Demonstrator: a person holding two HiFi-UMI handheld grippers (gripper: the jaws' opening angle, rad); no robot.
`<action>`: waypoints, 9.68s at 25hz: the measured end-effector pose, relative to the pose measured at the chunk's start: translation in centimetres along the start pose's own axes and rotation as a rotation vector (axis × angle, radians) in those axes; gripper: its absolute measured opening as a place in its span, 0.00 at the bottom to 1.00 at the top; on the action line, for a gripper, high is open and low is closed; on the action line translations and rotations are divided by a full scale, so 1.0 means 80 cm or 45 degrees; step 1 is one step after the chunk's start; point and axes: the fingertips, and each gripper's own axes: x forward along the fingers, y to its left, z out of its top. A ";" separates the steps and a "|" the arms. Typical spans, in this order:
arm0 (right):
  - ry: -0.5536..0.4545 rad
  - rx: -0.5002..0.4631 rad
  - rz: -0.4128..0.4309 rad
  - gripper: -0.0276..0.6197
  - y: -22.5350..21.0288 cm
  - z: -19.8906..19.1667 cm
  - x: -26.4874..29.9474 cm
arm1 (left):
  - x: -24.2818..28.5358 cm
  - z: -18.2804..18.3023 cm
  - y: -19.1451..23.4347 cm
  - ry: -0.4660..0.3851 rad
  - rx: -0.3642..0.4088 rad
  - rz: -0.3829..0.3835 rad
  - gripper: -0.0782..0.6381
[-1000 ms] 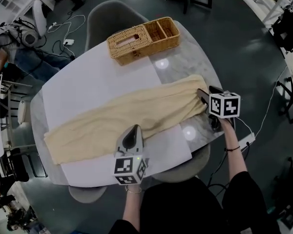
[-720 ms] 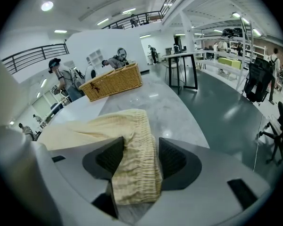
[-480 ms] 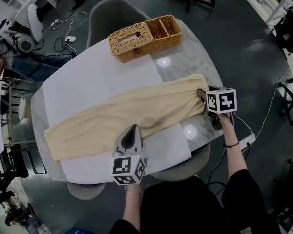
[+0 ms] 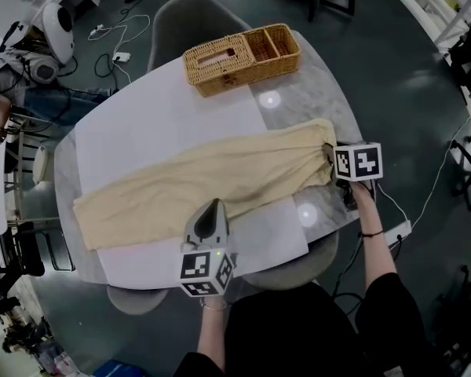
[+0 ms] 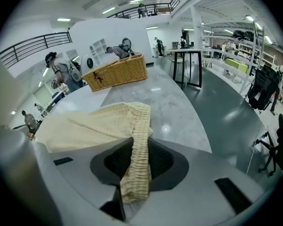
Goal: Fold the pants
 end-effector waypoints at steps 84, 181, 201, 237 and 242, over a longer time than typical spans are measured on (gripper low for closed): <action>-0.491 0.254 0.721 0.17 0.516 0.148 -0.179 | -0.244 -0.003 0.322 -0.190 -0.148 0.142 0.13; -0.012 -0.138 1.035 0.18 1.068 0.045 0.074 | -0.365 -0.080 0.604 -0.077 -0.363 0.337 0.13; 0.133 -0.140 0.889 0.18 1.082 -0.009 0.159 | -0.351 -0.114 0.625 -0.029 -0.434 0.337 0.13; 0.005 -0.030 0.957 0.30 1.080 0.000 0.122 | -0.370 -0.093 0.631 -0.098 -0.403 0.305 0.13; -0.127 -0.091 0.957 0.12 1.056 0.014 0.093 | -0.365 -0.078 0.618 -0.109 -0.355 0.253 0.13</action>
